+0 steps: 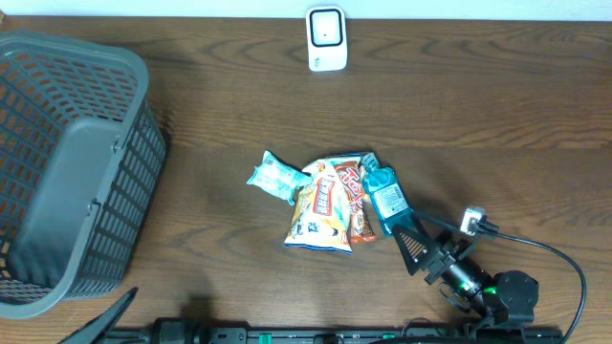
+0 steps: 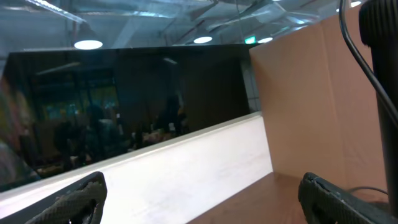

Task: Scan the item barcode
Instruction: 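Withdraw the left arm to rest and move the right arm forward, then reach the right gripper to the mouthwash bottle and grasp its neck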

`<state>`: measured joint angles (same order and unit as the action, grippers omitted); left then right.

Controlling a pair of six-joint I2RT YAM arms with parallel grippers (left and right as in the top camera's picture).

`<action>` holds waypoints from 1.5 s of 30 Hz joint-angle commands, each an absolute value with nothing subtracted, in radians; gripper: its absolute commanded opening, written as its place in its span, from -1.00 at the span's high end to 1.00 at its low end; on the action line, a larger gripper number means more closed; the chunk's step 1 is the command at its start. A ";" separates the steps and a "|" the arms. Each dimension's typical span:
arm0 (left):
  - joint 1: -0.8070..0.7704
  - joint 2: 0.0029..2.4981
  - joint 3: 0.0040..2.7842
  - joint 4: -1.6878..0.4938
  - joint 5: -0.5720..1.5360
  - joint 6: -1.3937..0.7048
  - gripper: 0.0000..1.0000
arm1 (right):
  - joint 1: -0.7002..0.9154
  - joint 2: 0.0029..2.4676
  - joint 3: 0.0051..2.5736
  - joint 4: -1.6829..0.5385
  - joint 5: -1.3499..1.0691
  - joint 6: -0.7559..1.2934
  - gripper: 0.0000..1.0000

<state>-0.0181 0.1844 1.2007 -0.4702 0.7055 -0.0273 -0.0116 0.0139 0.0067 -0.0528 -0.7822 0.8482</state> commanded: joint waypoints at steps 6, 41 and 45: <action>-0.054 0.052 1.135 -0.466 0.605 -0.038 -0.96 | -0.006 0.013 0.006 -0.064 -0.860 0.804 -0.99; -0.057 0.004 1.116 -0.492 0.092 0.216 -0.96 | 0.277 1.030 0.924 -0.823 0.154 0.306 -0.99; -0.057 0.004 1.116 -0.525 0.092 0.216 -0.96 | 0.397 1.247 1.023 -0.772 0.147 0.240 -0.99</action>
<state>-0.0605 0.0044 1.1175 -0.5198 0.1055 0.2077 0.3458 1.1233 0.9539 -0.7990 0.1078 0.3069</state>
